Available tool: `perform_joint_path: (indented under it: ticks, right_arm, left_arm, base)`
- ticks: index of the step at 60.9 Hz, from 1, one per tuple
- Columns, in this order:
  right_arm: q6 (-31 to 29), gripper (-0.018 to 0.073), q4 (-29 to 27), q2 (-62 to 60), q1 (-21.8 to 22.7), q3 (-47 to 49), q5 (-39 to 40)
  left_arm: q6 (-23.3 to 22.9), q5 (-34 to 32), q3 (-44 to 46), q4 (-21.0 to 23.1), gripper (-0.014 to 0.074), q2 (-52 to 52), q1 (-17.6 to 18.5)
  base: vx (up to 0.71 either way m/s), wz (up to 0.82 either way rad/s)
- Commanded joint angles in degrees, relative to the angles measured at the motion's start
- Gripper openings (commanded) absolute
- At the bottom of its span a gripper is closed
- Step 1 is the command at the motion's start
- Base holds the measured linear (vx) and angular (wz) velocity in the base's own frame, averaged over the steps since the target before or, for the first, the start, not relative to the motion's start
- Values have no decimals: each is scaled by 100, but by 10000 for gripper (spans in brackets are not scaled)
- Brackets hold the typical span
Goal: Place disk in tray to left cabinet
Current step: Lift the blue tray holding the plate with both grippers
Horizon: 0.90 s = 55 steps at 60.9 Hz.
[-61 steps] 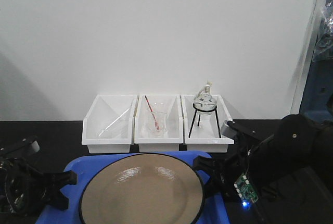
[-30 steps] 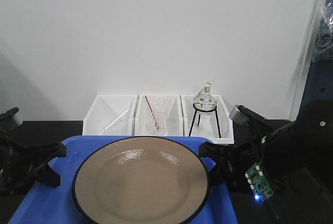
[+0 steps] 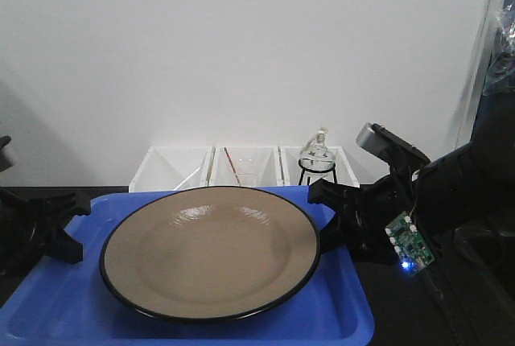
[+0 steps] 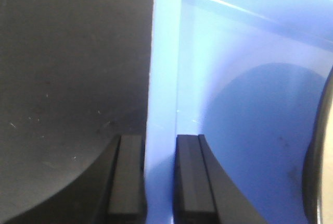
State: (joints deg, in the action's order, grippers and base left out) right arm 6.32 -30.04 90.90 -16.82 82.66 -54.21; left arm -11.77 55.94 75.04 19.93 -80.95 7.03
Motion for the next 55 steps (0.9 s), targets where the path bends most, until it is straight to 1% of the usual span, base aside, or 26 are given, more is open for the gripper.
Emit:
perform_joint_path:
  ticks: [1, 16, 55]
  right_arm:
    - [9, -6, -945, -268, -110, 273, 131]
    - [-81, -6, -983, -268, -110, 273, 130]
    - [-82, -6, -983, -268, -110, 268, 103]
  left_arm:
    - [-126, -369, 221, 921, -1, 312, 133]
    - [-75, -396, 221, 919, -1, 319, 133]
    - [-81, -366, 221, 919, -1, 319, 133]
  base:
    - [0, 0]
    - [0, 0]
    - [0, 0]
